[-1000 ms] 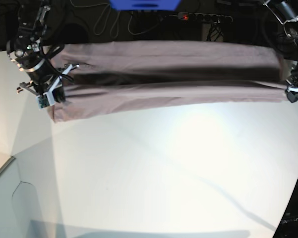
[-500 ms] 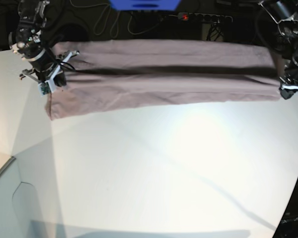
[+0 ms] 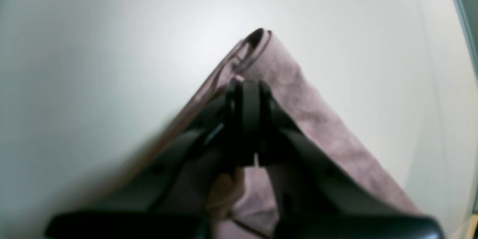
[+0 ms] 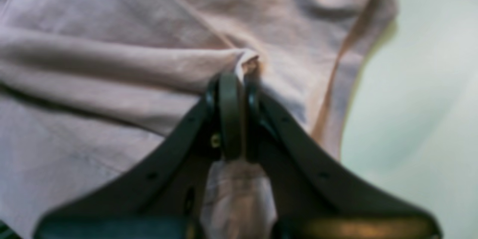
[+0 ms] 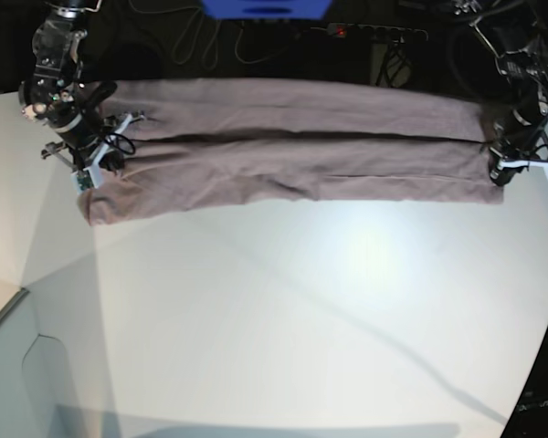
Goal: Layout the t-shirt on the table in an organized manner, then fold the t-shirt properly
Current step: 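Hold both strip ends and lower them flat onto the table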
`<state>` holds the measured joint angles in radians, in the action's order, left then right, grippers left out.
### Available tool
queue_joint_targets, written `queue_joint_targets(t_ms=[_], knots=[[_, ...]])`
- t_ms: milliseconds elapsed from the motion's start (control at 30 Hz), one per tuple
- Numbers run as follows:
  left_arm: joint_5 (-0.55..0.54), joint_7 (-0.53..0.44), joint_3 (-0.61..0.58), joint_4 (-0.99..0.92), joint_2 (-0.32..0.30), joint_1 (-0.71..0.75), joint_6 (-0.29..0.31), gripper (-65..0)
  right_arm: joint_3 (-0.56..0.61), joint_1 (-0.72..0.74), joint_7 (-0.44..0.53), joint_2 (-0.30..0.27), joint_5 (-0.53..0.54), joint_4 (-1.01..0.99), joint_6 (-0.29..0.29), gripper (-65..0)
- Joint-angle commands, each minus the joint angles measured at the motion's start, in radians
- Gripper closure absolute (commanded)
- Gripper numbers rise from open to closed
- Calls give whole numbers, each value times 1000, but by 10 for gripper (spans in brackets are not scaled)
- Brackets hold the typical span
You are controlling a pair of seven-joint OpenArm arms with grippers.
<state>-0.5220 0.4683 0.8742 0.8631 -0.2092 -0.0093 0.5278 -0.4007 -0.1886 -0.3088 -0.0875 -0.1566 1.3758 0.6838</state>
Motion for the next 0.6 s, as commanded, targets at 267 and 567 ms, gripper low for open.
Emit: queue_joint_targets(t_ms=[267,567], knots=[[32,-72,-192,-3,-2,-28,-16,-2,-100,79,12,-44,-2,-43,14,0],[32,17,-112,49,-2,-28,-25,-227,-128,77,12,-39,-1,-43,14,0]])
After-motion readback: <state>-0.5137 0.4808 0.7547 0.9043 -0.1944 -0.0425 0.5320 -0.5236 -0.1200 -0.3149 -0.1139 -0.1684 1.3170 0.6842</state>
